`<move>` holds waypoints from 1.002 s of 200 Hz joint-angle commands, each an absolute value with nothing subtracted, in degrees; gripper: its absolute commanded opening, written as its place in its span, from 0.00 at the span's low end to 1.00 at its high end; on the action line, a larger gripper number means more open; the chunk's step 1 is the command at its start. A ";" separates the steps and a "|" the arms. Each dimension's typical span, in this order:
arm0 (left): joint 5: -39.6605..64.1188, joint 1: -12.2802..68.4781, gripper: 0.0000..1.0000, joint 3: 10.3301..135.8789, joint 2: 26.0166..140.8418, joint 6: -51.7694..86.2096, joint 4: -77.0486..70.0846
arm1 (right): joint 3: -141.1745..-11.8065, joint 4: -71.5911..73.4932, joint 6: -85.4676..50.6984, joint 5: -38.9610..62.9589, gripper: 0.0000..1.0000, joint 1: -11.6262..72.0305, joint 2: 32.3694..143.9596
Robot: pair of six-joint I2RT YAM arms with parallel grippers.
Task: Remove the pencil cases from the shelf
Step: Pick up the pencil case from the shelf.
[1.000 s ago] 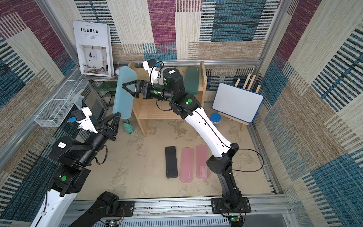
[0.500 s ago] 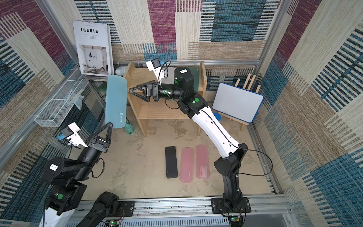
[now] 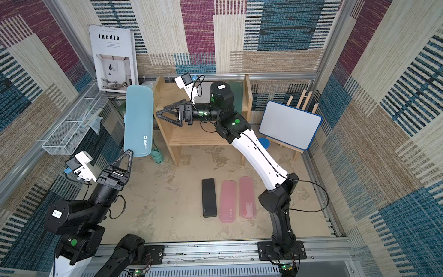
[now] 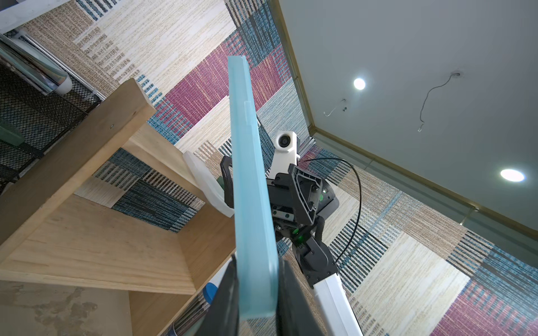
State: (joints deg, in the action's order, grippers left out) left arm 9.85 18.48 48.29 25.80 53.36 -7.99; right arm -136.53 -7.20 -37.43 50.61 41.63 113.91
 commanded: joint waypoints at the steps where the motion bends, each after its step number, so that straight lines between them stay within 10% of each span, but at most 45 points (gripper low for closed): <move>1: 11.15 18.40 0.00 47.75 26.08 55.03 -12.00 | -136.87 -2.58 -39.23 52.24 0.99 42.01 114.34; 87: 14.45 18.38 0.00 47.32 28.65 57.26 -15.01 | -142.03 0.34 -43.00 54.38 0.98 42.62 119.45; 167: 16.86 18.45 0.00 48.19 30.98 56.19 -11.04 | -141.08 2.14 -42.64 53.51 0.15 42.81 119.28; 181: 16.12 18.39 0.22 48.87 30.93 54.91 -8.79 | -140.98 1.00 -41.57 52.85 0.06 42.80 119.22; 200: 10.38 18.38 0.79 52.74 30.38 49.24 3.51 | -140.98 -2.43 -38.93 50.87 0.01 42.80 118.55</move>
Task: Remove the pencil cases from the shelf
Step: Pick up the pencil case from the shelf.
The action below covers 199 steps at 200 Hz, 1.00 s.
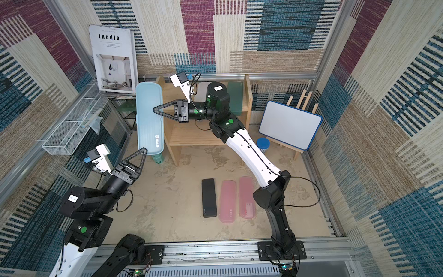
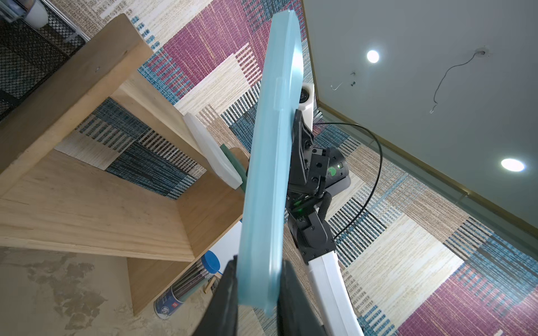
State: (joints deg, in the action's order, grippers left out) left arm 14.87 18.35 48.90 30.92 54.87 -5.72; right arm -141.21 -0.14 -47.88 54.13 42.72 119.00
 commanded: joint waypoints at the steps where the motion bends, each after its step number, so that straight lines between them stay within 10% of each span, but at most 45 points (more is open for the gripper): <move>1: 9.98 18.42 0.82 52.96 30.30 48.83 4.22 | -140.98 -2.71 -38.71 50.71 0.00 42.80 118.42; 12: 5.73 18.41 0.99 55.09 29.84 43.43 10.42 | -140.94 -6.03 -35.84 48.17 0.00 42.80 117.36; 120: -0.71 25.77 0.99 66.08 45.64 1.74 16.87 | -139.01 -28.32 -19.37 17.66 0.00 48.94 114.03; 199: -5.83 26.89 0.99 67.75 50.89 2.52 18.87 | -138.06 -28.41 -17.12 16.81 0.00 51.81 114.16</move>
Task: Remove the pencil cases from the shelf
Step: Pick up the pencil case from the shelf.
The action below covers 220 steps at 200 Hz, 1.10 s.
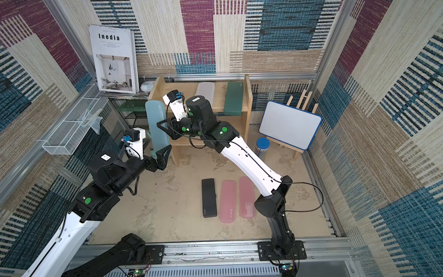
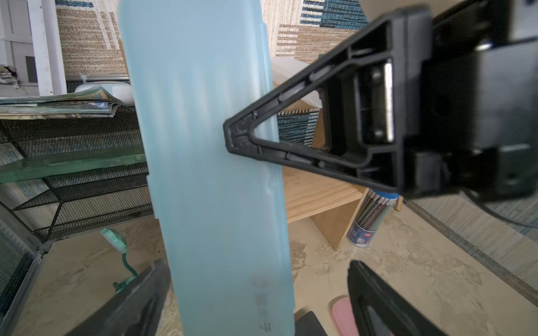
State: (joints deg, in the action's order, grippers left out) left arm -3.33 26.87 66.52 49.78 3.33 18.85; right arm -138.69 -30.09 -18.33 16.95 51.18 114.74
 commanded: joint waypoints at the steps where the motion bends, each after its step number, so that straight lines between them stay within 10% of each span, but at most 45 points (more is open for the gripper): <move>1: -5.90 26.89 0.99 67.80 50.98 2.54 18.93 | -138.02 -28.31 -17.17 16.84 0.00 51.83 114.12; 106: -7.98 26.80 0.96 66.25 52.22 7.85 16.71 | -125.65 -18.49 -18.51 25.42 0.00 51.97 106.23; 165: -5.98 26.81 0.44 67.72 54.10 10.91 17.75 | -119.55 -15.75 -18.53 24.52 0.00 51.87 103.05; 188: -6.22 26.79 0.42 68.04 53.76 11.34 18.91 | -118.73 -15.77 -18.33 24.86 0.00 51.76 102.92; 207: -7.01 26.81 0.44 68.05 53.29 12.05 20.92 | -117.91 -14.92 -18.65 25.56 0.34 51.21 102.68; 220: -7.77 26.79 0.44 67.73 52.63 13.12 23.23 | -118.21 -15.41 -18.20 24.56 0.83 50.69 102.25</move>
State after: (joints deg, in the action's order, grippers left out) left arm -4.67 27.00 67.61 53.45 10.20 20.88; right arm -117.99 -16.86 -18.81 22.41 51.37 103.44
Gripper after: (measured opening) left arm 0.781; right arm 0.314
